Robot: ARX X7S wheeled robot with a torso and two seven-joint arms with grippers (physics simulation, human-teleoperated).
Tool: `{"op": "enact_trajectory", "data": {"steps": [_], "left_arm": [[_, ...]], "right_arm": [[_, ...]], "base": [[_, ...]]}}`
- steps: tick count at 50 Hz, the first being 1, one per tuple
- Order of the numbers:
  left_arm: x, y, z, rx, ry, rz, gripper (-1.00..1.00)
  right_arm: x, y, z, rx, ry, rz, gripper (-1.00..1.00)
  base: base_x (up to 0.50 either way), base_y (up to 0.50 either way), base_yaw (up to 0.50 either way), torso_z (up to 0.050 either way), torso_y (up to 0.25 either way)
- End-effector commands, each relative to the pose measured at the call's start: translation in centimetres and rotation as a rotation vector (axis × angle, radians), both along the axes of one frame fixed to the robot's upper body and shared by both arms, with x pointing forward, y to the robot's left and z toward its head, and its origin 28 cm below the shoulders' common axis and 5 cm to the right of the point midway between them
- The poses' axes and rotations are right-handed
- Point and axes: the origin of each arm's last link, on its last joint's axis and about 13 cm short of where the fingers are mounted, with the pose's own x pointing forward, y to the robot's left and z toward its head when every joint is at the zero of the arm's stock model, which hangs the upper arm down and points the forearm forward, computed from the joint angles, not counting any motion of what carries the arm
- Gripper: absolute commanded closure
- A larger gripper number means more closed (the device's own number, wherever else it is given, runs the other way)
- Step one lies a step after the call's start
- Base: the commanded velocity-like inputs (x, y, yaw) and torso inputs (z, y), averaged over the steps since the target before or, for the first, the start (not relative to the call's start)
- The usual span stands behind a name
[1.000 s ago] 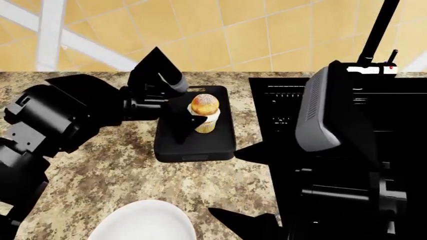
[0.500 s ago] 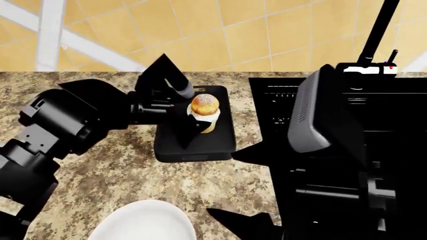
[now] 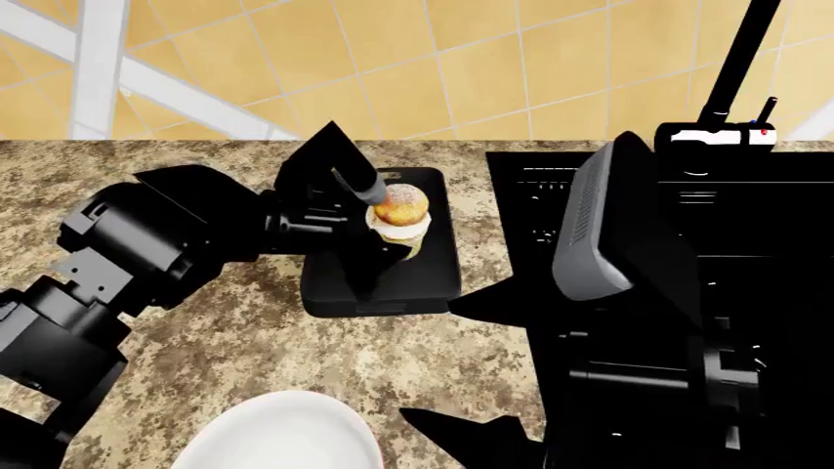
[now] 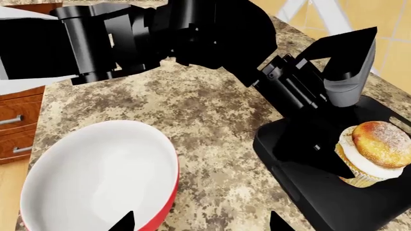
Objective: Move the fresh-baked cupcake off the tray onto the counter, and place the bowl used for mixing into the sink.
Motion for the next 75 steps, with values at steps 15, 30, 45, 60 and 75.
{"op": "enact_trajectory", "data": {"steps": [15,30,45,60,75], "left_arm": [[-0.1,-0.3,-0.3,-0.024,0.017,-0.016,1.00],[-0.6,0.9,1.3,-0.065,-0.032,0.026,1.00],[-1.8,2.4,3.5,-0.047,-0.087,0.064,1.00],[-4.0,5.2,5.2,0.014,-0.135,0.163,1.00],[-6.4,7.0,5.6,0.047,-0.160,0.232,1.00]], "right_arm": [[0.0,0.0,-0.4,0.004,-0.002,-0.006,-1.00],[0.3,0.1,-0.6,0.003,-0.008,-0.003,-1.00],[1.0,0.1,-0.6,0.003,-0.003,0.016,-1.00],[1.9,0.4,-0.5,-0.029,0.024,0.054,-1.00],[2.9,1.6,0.6,-0.075,0.064,0.135,-1.00]], "base": [[0.00,0.00,0.00,0.000,0.000],[0.00,0.00,0.00,0.000,0.000],[0.00,0.00,0.00,0.000,0.001],[0.00,0.00,0.00,0.000,0.000],[0.00,0.00,0.00,0.000,0.000]]}}
